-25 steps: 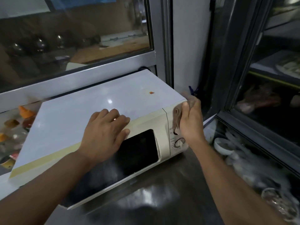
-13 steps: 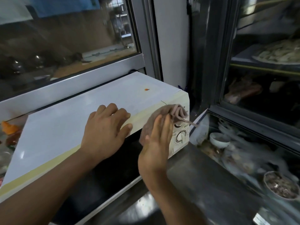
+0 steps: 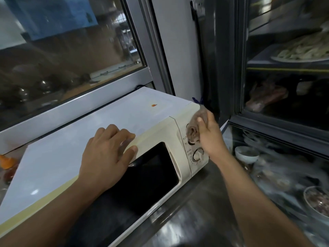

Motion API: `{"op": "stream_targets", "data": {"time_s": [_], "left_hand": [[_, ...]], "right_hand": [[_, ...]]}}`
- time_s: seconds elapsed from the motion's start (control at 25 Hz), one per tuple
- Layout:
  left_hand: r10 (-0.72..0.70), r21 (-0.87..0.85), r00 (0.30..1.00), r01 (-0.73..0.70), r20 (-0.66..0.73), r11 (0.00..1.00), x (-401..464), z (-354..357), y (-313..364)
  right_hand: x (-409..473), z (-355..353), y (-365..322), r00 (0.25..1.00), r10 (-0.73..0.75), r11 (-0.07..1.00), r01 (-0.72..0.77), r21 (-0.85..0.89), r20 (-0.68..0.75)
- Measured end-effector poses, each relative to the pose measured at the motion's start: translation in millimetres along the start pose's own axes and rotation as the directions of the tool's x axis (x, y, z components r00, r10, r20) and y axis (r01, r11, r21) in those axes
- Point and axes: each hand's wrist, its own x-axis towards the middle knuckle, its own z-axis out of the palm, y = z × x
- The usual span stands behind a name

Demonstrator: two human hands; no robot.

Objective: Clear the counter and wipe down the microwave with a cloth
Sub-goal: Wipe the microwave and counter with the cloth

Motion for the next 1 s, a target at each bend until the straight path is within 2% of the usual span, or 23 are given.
{"op": "stream_targets", "data": {"time_s": [0.08, 0.16, 0.32, 0.4, 0.48, 0.6, 0.8, 0.88, 1.0], "left_hand": [[-0.004, 0.007, 1.0, 0.004, -0.009, 1.0, -0.4, 0.0, 0.9], [-0.007, 0.02, 1.0, 0.008, -0.01, 1.0, -0.4, -0.1, 1.7], [-0.001, 0.035, 1.0, 0.002, -0.021, 0.999, 0.2, 0.4, 2.7], [0.0, 0.047, 1.0, 0.001, -0.018, 0.999, 0.4, 0.7, 2.8], [-0.007, 0.05, 1.0, 0.008, -0.013, 0.999, 0.3, 0.9, 2.6], [-0.014, 0.048, 1.0, 0.015, -0.013, 0.999, -0.6, 1.0, 2.5], [-0.017, 0.045, 1.0, 0.018, -0.019, 0.999, -0.7, 0.0, 4.2], [-0.029, 0.038, 0.999, 0.03, -0.021, 0.999, -0.4, -0.7, 5.4], [-0.02, 0.048, 1.0, 0.021, -0.012, 0.999, -1.2, -0.2, 5.5]], "right_hand": [[-1.4, -10.7, 10.7, 0.994, 0.091, 0.993, -0.096, 0.074, 0.068], [3.5, -14.5, 12.1, 0.995, 0.093, 0.994, -0.095, 0.054, 0.042], [-5.3, 2.3, 0.7, 0.988, -0.101, 0.987, 0.085, -0.136, -0.116], [-12.9, 8.7, 4.7, 0.981, -0.169, 0.972, 0.149, -0.183, -0.097], [-4.3, -1.0, 10.8, 0.993, -0.113, 0.986, 0.109, -0.128, -0.023], [20.0, -27.0, 22.3, 0.998, 0.041, 0.999, -0.039, -0.031, 0.056], [11.1, -23.5, 59.6, 0.981, 0.196, 0.952, -0.194, 0.238, 0.016], [10.5, -22.4, 58.7, 0.982, 0.186, 0.953, -0.17, 0.251, -0.043], [21.3, -22.5, 37.5, 0.996, 0.02, 0.974, -0.001, 0.226, -0.083]]}}
